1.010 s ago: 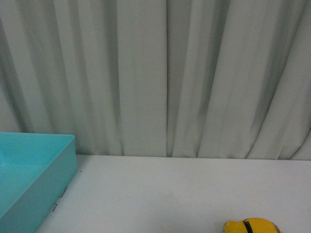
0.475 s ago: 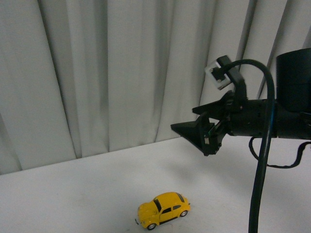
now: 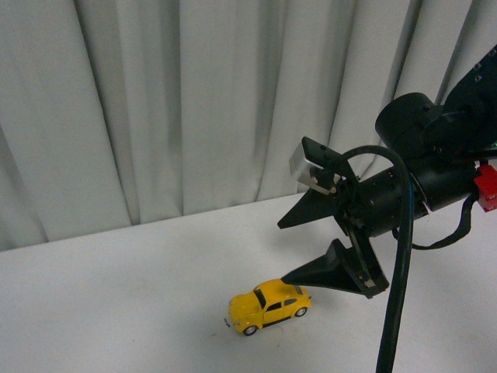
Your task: Wind up and store yellow beetle toy
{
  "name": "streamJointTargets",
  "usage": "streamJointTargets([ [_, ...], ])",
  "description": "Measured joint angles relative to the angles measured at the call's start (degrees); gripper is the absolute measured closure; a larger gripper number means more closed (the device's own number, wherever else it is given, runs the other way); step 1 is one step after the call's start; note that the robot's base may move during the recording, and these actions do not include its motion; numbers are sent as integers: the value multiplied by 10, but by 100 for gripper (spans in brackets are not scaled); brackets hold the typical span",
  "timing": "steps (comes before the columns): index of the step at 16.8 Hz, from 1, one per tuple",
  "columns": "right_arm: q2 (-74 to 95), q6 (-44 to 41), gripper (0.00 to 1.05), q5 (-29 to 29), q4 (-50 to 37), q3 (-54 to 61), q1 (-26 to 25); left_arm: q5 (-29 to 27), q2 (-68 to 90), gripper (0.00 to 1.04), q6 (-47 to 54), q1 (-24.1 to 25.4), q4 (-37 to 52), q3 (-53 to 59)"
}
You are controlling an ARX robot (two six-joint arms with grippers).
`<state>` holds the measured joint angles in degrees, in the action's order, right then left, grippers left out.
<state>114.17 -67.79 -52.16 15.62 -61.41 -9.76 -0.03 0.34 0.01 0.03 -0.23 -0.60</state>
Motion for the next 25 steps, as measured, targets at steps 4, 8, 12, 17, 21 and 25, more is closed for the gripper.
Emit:
streamJointTargets([
  [4,59,-217,7,56,140,-79,0,0,0,7,0,0,0,0],
  [8,88,-263,7,75,169,-112,5,0,0,7,0,0,0,0],
  [12,114,-292,7,96,189,-139,12,0,0,7,0,0,0,0],
  [17,181,-313,7,144,231,-210,57,0,0,7,0,0,0,0],
  [21,182,-313,30,155,214,-209,69,0,0,7,0,0,0,0],
  [25,182,-303,62,156,205,-204,72,0,0,7,0,0,0,0],
])
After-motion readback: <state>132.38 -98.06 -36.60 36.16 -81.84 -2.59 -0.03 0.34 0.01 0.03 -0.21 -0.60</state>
